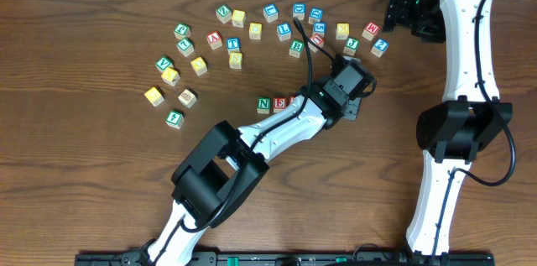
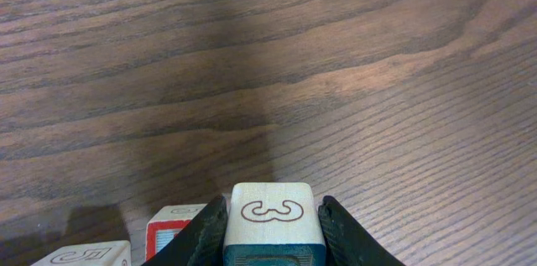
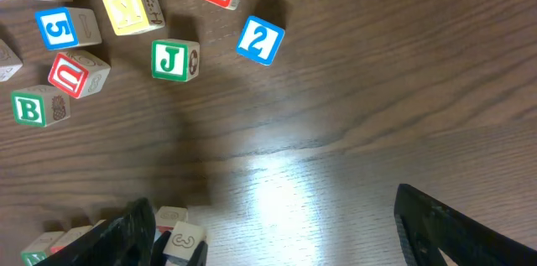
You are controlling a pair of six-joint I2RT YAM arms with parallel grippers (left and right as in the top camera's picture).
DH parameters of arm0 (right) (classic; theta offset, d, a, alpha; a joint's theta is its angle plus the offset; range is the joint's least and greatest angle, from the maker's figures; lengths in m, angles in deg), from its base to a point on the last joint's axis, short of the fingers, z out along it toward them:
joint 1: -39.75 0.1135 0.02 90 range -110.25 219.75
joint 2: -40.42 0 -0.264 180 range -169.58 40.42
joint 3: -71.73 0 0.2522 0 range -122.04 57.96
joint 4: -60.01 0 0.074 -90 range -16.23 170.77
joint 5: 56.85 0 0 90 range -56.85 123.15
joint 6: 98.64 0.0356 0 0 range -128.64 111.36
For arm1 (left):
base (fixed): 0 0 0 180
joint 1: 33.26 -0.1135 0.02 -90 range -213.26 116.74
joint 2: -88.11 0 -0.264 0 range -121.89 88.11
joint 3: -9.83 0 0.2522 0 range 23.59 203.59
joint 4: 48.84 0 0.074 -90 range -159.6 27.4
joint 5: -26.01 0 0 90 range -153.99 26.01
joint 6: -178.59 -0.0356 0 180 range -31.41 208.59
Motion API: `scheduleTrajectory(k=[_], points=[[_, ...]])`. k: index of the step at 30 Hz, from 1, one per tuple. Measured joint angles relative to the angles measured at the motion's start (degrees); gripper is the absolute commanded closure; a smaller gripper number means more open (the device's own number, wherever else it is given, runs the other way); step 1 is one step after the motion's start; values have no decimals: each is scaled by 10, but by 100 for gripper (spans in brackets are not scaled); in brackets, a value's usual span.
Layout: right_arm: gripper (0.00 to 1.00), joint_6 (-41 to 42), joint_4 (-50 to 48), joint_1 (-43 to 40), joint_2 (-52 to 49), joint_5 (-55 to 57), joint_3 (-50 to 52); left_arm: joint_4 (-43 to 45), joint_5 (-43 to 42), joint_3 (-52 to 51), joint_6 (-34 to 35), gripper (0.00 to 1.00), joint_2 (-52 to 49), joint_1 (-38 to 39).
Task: Spell out NEURIPS
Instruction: 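Carry the P block toward the right end of the row, then lower P right of I, open the left gripper, retract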
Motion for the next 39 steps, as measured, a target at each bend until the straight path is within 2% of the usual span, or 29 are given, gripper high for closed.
scheduleTrajectory(k=[39], points=[[15, 0, 8, 0, 0, 0, 0, -20, 59, 1, -2, 65, -12, 0]])
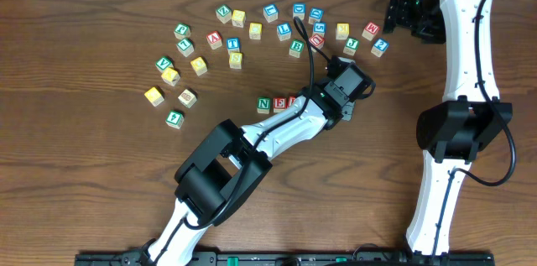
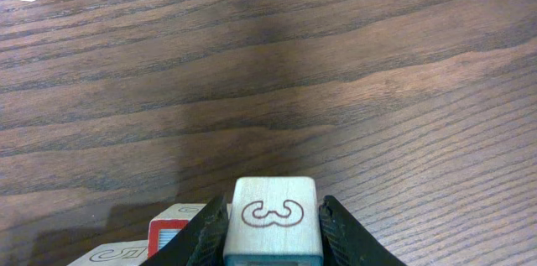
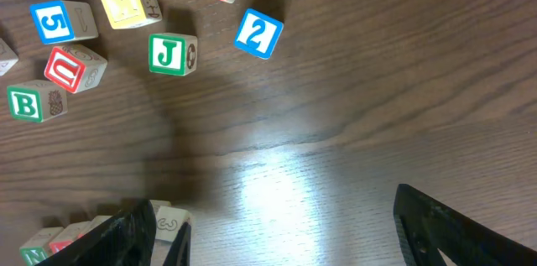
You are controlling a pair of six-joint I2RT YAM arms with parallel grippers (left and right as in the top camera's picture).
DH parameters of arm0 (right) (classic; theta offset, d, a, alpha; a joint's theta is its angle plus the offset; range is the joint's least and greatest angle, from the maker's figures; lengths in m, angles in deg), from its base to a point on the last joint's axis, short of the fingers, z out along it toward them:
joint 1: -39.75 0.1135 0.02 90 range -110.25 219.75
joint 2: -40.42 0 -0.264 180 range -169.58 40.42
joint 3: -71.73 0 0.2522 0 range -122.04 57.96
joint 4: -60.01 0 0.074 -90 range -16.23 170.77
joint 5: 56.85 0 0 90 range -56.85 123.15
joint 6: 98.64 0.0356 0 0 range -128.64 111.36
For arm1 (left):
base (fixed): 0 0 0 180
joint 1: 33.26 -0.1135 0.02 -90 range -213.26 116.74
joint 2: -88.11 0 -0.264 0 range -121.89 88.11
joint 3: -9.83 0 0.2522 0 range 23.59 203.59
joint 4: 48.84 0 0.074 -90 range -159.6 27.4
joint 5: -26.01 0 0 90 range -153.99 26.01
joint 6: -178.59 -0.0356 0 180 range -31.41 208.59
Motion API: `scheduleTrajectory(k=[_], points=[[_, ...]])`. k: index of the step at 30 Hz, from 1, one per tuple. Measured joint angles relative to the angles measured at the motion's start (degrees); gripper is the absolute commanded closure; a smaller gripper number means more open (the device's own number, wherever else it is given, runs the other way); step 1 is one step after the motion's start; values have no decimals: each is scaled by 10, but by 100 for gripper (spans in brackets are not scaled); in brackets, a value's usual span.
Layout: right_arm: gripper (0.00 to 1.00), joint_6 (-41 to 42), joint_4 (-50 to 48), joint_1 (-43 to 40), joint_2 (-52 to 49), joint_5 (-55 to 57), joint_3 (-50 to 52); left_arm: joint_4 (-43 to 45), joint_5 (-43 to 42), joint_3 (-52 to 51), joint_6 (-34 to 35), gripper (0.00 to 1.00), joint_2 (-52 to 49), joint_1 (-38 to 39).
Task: Spell out NEURIPS
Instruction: 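Lower P right of I, open the left gripper, retract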
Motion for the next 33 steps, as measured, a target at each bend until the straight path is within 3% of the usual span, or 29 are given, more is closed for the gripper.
scheduleTrajectory(k=[3, 15, 26, 29, 33], points=[[15, 0, 0, 0, 0, 0, 0, -1, 2, 0, 0, 61, 0, 0], [15, 0, 0, 0, 0, 0, 0, -2, 2, 0, -1, 66, 0, 0], [13, -19, 3, 0, 0, 0, 0, -32, 2, 5, -4, 64, 3, -4], [18, -38, 7, 2, 0, -4, 0, -76, 1, 6, -7, 64, 21, -19], [39, -70, 11, 12, 0, -18, 0, -130, -1, 6, -13, 64, 92, -58]])
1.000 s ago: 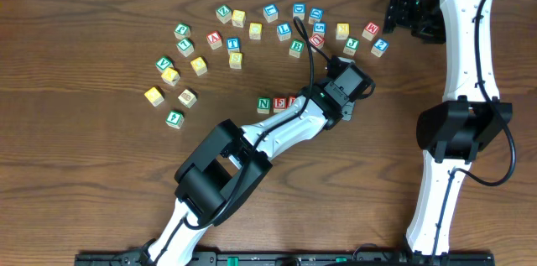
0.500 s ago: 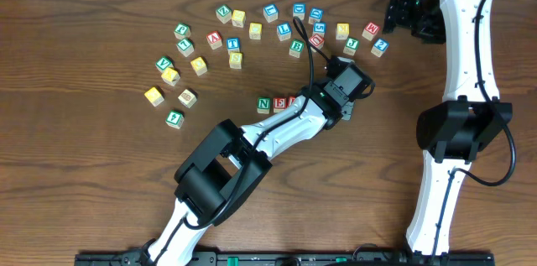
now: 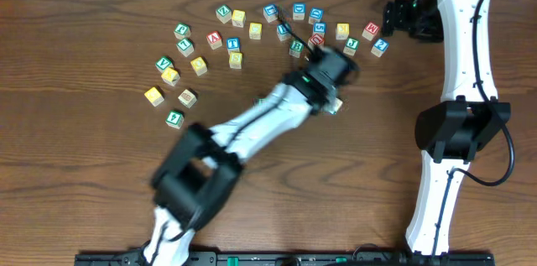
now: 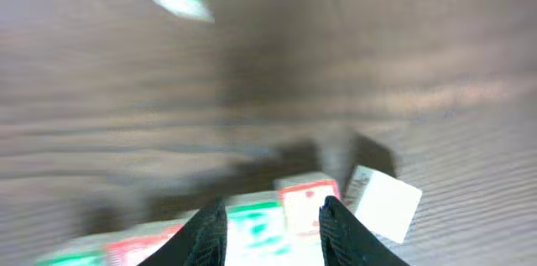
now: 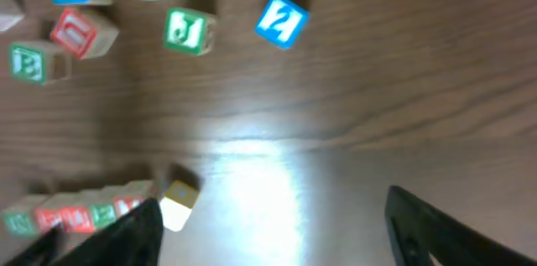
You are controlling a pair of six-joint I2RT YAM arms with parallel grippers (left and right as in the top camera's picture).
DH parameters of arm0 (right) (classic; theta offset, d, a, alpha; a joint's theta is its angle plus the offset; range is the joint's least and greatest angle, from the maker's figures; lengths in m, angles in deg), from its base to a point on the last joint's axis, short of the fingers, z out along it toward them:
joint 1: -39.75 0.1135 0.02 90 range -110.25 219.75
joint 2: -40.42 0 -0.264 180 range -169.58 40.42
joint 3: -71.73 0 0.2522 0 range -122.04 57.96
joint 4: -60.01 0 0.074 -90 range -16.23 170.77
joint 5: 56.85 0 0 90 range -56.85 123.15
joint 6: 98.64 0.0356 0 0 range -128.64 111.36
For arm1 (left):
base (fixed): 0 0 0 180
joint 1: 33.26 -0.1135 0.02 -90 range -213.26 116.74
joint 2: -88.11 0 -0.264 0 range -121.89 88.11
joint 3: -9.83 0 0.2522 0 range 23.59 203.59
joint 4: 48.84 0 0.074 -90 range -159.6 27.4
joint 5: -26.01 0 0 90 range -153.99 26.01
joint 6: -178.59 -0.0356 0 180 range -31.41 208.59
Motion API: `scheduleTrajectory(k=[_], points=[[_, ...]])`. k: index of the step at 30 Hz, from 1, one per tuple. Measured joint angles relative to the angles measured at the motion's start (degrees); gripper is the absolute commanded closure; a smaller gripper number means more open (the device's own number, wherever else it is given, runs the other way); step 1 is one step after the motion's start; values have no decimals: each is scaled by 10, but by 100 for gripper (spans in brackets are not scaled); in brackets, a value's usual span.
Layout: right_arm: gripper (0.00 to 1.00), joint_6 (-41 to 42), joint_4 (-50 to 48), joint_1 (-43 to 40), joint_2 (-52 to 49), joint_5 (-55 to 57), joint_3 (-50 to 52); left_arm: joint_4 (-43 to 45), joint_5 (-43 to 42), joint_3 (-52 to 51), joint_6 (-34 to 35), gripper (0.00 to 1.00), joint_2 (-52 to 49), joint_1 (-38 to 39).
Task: Spell out NEURIPS
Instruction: 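Lower P right of I, open the left gripper, retract, then lower the right gripper onto the yellow-sided block right of the row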
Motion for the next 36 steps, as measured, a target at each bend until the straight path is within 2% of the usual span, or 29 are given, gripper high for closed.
scheduleTrajectory(k=[5, 7, 10, 17, 22, 36], points=[[66, -38, 0, 26, 0, -15, 30, -56, 1, 3, 0, 64, 149, -76], [84, -58, -3, 40, 0, -27, 59, -73, 3, 9, -1, 64, 198, -104], [99, -79, -19, 59, 0, -39, 104, -101, 2, 15, -5, 64, 242, -138], [99, -114, -68, 106, 0, -51, 207, -170, 2, 15, -7, 64, 256, -217], [99, -156, -72, 129, 0, -66, 237, -192, 2, 15, -9, 64, 256, -256], [99, -230, -89, 136, 0, -101, 298, -194, 2, 15, -11, 64, 255, -267]])
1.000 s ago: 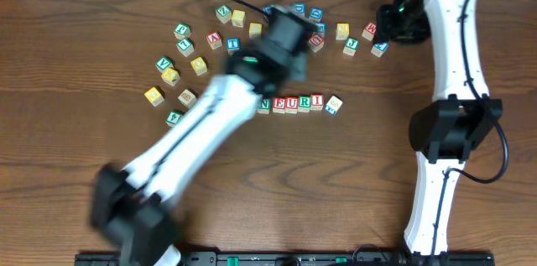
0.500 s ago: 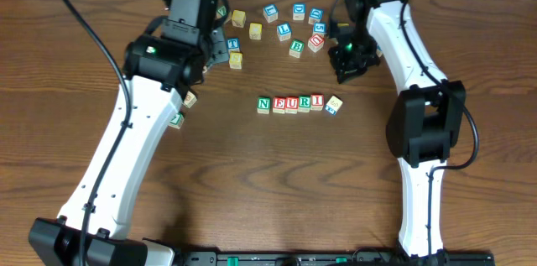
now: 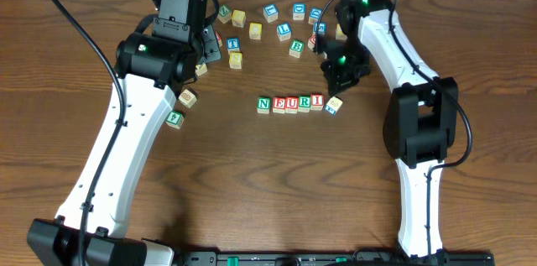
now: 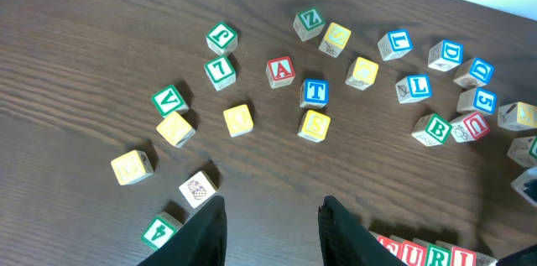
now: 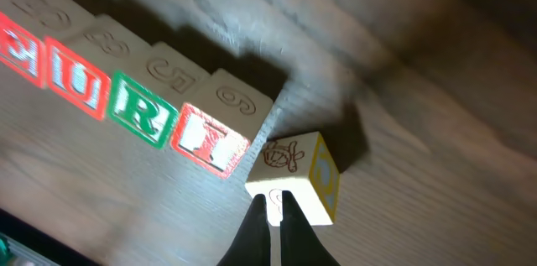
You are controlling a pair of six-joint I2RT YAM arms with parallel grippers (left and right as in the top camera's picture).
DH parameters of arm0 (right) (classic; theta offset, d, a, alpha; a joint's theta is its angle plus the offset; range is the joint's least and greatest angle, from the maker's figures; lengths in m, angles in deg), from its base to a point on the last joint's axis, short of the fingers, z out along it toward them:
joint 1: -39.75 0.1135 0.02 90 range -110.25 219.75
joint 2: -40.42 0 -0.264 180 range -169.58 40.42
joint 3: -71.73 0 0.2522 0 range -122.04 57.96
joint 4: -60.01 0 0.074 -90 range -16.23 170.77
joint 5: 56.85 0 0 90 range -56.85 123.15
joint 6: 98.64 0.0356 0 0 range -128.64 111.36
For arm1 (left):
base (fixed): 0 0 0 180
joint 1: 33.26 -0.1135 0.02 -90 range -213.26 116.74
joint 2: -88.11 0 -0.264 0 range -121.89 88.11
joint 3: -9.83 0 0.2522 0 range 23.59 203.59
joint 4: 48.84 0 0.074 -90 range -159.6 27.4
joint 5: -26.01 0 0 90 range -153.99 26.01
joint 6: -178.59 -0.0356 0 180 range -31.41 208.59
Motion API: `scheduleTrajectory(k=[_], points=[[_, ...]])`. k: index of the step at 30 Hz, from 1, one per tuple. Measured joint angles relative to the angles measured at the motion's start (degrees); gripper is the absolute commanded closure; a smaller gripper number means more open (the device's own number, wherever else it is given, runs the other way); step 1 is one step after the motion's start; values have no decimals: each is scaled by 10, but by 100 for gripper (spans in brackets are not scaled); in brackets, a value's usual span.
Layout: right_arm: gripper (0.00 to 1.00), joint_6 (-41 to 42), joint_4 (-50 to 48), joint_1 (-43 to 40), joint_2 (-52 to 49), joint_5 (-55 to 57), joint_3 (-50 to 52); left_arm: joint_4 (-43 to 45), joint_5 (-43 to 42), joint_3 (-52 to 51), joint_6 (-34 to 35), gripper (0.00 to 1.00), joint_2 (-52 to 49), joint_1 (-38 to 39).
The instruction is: Spell out NEURIPS
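Five blocks stand in a row reading N E U R I, and its right part shows in the right wrist view. A pale block with a yellow side lies skew at the row's right end, its corner by the I. My right gripper is shut, with its tips against the near face of that block. High over the upper left, my left gripper is open and holds nothing.
Several loose letter blocks lie scattered in an arc across the far part of the table, among them a red A and a blue T. More lie at the left. Bare wood spreads in front of the row.
My left arm has left the row and now hangs high at the upper left, open. My right arm has come from the far right corner to the skew block, fingers shut.
At first my left gripper was shut on a pale block at the right end of the row, and it still was a moment later. Then the block lay skew by the row, released. Now the left arm is away and the right gripper touches that block.
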Motion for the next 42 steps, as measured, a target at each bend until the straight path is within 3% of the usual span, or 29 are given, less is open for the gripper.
scheduleTrajectory(k=[42], points=[[99, -6, -27, -27, 0, 10, 35, 0, 0, 0, 0, 64, 0, 0]])
